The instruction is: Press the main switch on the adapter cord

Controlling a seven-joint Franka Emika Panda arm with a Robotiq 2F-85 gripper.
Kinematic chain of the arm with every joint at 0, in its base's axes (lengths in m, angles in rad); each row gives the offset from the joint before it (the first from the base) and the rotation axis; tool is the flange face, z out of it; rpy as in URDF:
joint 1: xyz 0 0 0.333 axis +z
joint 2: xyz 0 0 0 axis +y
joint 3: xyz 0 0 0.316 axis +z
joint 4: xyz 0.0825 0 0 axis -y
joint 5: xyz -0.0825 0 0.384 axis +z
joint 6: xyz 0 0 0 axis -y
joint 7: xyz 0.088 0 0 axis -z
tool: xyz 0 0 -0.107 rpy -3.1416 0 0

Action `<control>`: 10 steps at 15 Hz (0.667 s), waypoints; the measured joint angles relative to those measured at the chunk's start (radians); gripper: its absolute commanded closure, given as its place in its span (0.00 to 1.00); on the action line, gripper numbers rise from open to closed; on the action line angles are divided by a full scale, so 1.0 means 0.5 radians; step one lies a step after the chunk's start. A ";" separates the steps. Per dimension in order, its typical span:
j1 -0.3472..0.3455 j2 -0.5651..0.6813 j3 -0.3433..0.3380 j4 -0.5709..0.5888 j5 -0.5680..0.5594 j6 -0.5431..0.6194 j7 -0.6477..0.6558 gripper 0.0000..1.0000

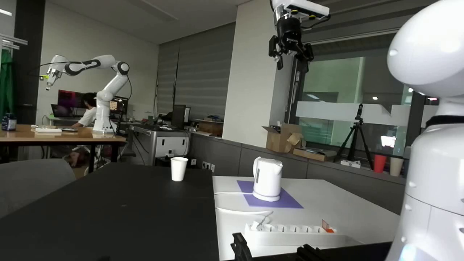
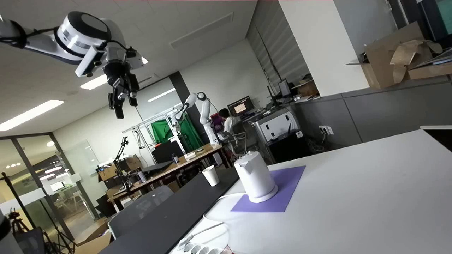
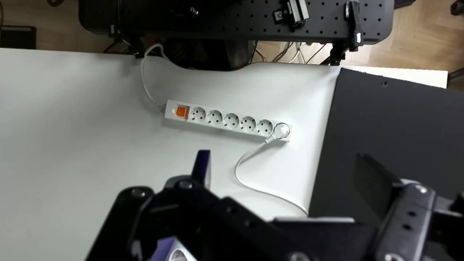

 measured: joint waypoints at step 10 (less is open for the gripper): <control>-0.004 0.008 -0.015 -0.057 -0.009 0.109 -0.002 0.00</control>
